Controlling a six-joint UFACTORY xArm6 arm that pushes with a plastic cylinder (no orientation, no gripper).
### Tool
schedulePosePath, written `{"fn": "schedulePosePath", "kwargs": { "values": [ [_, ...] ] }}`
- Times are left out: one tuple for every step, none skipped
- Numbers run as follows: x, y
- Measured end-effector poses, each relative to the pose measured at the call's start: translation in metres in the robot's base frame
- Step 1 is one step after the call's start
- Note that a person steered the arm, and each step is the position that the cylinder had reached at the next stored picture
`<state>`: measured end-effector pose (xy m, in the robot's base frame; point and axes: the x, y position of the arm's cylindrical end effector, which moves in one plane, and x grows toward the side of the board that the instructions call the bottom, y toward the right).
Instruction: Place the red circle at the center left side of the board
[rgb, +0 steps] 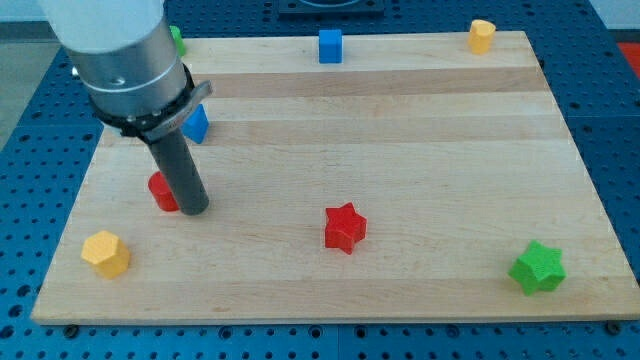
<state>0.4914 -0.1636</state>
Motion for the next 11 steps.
{"fn": "schedulePosePath", "kwargs": {
  "values": [
    [-0.019, -0.015],
    [-0.021, -0.033],
    [0.0, -0.033],
    [0.001, -0.045],
    [-0.007, -0.057],
    [-0.019, -0.06],
    [-0.032, -0.072],
    [-0.048, -0.085],
    [-0.054, -0.087],
    [-0.054, -0.083],
    [-0.054, -0.054]
  ]
}}
